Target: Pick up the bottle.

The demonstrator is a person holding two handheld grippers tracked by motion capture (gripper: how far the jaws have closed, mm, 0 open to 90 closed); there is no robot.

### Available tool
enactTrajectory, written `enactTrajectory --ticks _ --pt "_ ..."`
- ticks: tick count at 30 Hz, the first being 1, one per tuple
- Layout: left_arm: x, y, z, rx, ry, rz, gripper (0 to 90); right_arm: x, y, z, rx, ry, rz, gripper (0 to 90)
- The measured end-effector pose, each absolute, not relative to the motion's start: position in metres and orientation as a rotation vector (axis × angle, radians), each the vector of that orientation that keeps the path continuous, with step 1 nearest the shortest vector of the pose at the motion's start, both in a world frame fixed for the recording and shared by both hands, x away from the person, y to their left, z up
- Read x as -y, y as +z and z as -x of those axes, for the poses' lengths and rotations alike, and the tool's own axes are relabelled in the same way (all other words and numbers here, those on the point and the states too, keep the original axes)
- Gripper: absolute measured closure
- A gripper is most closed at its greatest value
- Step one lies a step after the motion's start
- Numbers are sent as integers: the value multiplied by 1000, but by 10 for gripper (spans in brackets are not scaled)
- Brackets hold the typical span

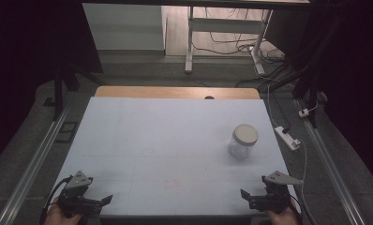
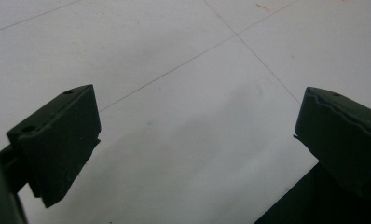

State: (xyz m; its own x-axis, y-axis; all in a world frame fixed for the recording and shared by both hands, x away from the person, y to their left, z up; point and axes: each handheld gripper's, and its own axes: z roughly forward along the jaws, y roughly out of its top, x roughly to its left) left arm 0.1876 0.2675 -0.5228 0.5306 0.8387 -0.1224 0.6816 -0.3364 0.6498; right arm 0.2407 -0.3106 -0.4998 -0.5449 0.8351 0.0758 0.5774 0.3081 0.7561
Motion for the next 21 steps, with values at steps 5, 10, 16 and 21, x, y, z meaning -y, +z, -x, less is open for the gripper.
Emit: enactTrajectory --ticks 5,10,16,21 --pt "-267 -523 -188 -1228 305 -2119 10 309 -500 -241 -2270 1082 -1243 0" --pt "-267 -523 -188 -1225 307 -2126 10 306 -499 -240 -2284 1066 -1215 0" --pt "-267 -523 -188 -1228 300 -2122 10 305 -496 -239 -2255 1127 -1209 0" --pt "-268 -523 -188 -1228 296 -2118 9 303 -494 -240 -2246 1135 -1196 0"
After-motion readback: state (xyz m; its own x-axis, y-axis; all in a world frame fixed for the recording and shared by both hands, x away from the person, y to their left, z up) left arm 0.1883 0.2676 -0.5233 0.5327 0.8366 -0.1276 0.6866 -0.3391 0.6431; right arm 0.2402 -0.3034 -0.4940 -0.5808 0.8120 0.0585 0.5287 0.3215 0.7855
